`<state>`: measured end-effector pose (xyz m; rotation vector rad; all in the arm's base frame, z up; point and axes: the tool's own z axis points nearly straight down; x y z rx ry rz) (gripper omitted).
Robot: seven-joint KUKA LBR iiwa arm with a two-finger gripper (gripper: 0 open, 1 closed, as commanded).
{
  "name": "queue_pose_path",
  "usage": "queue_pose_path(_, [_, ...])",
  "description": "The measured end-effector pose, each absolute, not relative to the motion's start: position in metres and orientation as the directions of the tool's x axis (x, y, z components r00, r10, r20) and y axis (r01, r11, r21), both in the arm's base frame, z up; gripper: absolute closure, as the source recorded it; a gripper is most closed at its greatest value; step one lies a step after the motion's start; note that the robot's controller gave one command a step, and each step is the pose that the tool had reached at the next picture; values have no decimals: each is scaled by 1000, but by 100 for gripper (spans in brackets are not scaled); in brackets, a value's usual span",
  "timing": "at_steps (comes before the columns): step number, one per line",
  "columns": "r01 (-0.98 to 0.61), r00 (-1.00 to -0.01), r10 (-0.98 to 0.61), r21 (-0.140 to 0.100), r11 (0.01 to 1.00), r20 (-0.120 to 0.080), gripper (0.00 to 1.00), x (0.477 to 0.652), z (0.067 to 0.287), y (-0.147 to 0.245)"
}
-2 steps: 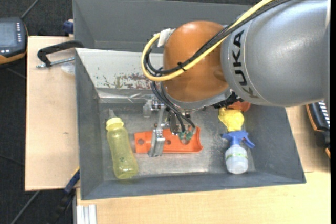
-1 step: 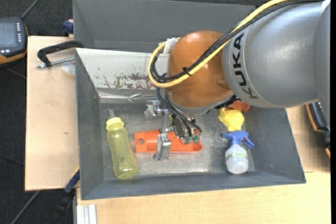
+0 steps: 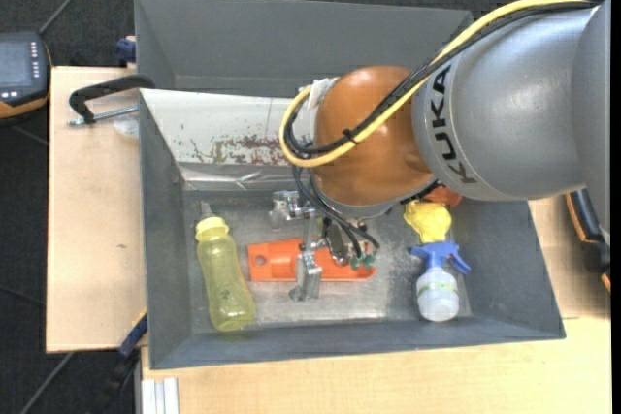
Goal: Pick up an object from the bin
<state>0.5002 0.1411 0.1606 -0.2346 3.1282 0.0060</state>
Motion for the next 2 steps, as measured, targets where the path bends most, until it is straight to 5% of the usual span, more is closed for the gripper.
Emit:
queue_pose_path(1, [-169, -986, -169, 1, 986, -3, 0, 501, 157, 139])
queue_pose_path(2, [-485, -874, -485, 3, 874, -7, 100, 492, 71, 117])
